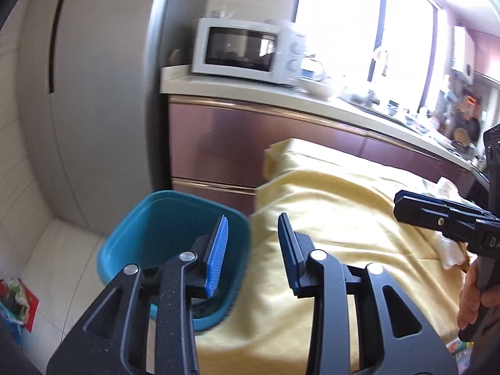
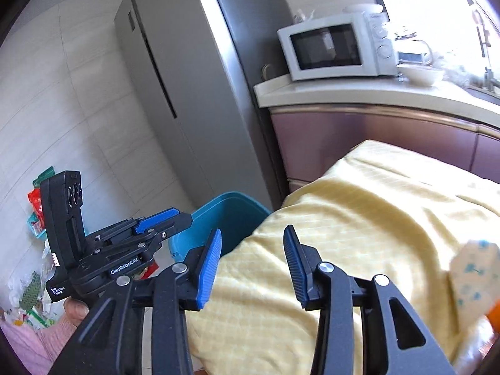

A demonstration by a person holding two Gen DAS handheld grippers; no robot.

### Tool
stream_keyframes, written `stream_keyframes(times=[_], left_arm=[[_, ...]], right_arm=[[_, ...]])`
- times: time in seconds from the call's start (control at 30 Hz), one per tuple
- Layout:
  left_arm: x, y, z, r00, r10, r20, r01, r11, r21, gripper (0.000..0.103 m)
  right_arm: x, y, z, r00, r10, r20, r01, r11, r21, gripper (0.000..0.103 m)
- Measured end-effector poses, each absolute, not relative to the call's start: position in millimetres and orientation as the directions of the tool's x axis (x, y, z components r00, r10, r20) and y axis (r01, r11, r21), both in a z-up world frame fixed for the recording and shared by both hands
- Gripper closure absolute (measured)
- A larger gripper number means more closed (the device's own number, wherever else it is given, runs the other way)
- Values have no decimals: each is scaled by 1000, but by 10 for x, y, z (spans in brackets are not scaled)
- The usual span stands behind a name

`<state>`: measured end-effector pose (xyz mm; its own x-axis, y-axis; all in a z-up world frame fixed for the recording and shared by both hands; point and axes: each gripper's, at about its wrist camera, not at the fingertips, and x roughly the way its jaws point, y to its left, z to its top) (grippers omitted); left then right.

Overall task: Collect trash
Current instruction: 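Return both tools to the table over the remaining trash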

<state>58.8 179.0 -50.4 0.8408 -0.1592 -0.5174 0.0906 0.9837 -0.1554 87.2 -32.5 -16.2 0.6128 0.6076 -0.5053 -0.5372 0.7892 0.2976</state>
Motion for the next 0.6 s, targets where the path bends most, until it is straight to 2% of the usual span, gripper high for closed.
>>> stream_keyframes(times=[0.27,0.6], left_arm=[[479,865,-427,772,-371,-517,334,928,-167,68],[216,-345,-503,562,-623,-544,617,754,-225,64]], right_arm=[[434,-1276,-84,758,460,-462,-366,887,283,62],[150,-2466,-414,842,175,-510,-20,955,295,58]])
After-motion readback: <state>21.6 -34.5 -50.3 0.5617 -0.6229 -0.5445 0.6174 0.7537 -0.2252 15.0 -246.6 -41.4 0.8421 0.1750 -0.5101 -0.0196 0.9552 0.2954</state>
